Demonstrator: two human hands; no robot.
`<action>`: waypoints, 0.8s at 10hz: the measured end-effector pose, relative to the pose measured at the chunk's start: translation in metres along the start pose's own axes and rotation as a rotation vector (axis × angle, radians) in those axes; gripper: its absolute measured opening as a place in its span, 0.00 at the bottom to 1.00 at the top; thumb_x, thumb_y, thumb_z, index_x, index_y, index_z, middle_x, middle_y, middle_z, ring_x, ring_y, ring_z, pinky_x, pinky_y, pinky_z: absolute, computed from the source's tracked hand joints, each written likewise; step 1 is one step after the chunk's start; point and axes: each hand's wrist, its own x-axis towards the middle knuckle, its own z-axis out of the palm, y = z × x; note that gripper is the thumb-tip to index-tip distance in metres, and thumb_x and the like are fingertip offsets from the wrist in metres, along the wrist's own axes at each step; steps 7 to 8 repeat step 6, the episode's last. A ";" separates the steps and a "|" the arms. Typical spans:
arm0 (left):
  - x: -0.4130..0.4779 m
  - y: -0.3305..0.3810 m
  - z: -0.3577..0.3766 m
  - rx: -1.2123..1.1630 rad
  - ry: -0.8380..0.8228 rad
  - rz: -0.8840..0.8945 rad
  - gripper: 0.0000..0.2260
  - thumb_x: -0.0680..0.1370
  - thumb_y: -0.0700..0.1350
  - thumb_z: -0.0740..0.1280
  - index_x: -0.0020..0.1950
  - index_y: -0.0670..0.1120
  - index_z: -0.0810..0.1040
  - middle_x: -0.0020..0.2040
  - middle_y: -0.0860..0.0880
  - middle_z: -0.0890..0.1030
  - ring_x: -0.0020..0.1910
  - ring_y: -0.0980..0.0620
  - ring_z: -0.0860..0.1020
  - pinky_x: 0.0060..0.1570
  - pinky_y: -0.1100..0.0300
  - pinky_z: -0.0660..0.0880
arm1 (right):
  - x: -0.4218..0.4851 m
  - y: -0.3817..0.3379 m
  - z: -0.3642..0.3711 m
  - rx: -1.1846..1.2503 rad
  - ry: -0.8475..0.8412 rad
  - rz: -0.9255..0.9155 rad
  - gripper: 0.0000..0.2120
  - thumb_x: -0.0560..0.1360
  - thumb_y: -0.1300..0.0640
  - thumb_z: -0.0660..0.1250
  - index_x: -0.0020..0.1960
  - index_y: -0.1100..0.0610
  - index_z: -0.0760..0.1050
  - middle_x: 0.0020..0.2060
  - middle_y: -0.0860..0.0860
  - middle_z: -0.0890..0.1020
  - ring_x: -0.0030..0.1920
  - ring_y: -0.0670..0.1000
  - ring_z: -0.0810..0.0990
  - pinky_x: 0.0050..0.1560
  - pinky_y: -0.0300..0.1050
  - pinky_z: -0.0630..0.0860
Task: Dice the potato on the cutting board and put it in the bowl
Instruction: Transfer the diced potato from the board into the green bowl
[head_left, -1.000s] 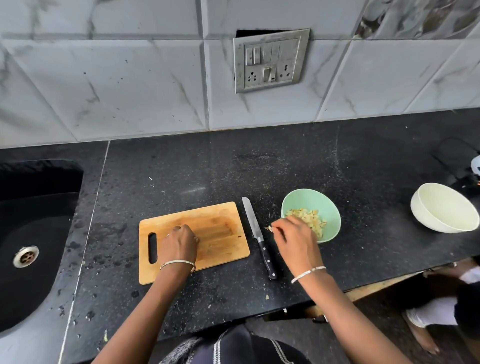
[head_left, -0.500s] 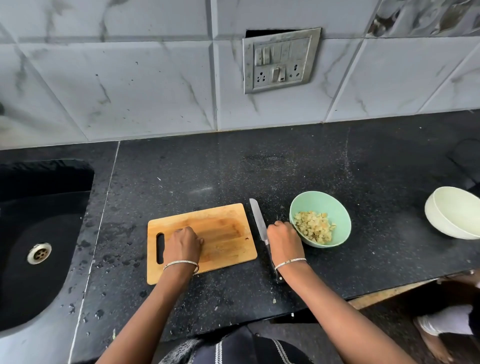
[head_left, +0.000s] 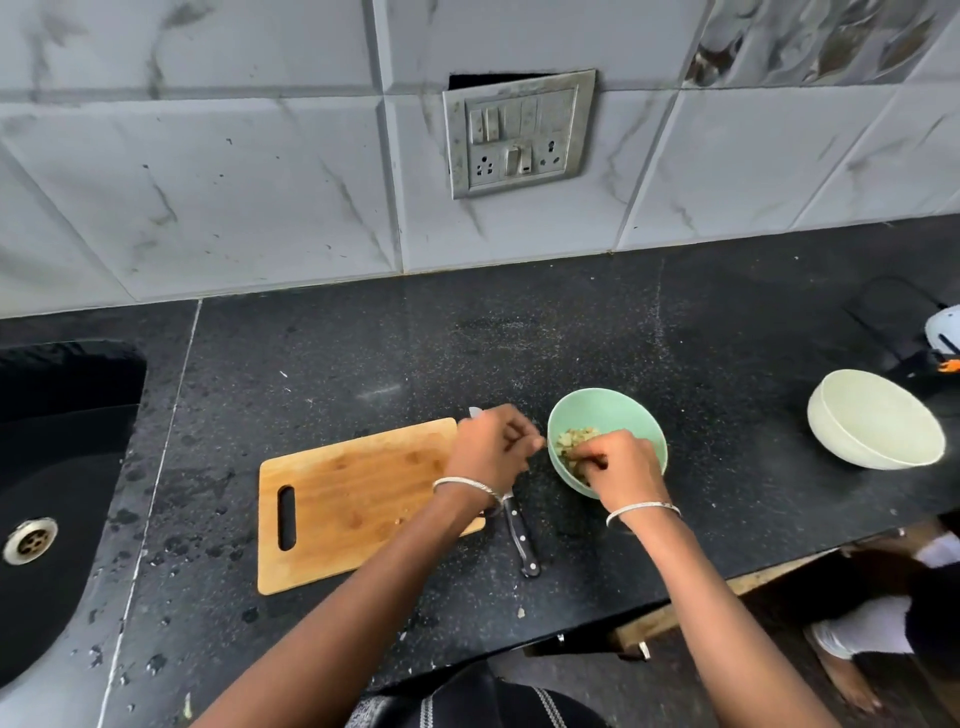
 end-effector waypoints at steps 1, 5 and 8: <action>0.011 0.013 0.024 0.090 -0.027 0.077 0.04 0.75 0.41 0.71 0.44 0.50 0.82 0.40 0.53 0.84 0.40 0.56 0.81 0.46 0.57 0.78 | -0.003 0.001 0.003 0.060 -0.057 -0.021 0.14 0.74 0.67 0.68 0.52 0.52 0.85 0.50 0.51 0.86 0.54 0.54 0.82 0.60 0.47 0.75; -0.004 0.004 0.026 0.166 0.198 0.087 0.07 0.75 0.43 0.68 0.50 0.53 0.83 0.43 0.55 0.85 0.42 0.55 0.81 0.45 0.59 0.78 | -0.003 -0.005 -0.017 0.007 0.086 -0.074 0.10 0.71 0.65 0.70 0.45 0.53 0.86 0.43 0.47 0.86 0.45 0.50 0.82 0.46 0.32 0.71; -0.017 -0.004 0.024 0.240 0.285 0.147 0.16 0.74 0.34 0.62 0.52 0.52 0.83 0.51 0.52 0.84 0.49 0.52 0.80 0.48 0.59 0.77 | -0.005 -0.018 -0.021 -0.119 0.051 -0.158 0.12 0.74 0.63 0.68 0.52 0.51 0.85 0.49 0.48 0.85 0.52 0.54 0.81 0.55 0.44 0.76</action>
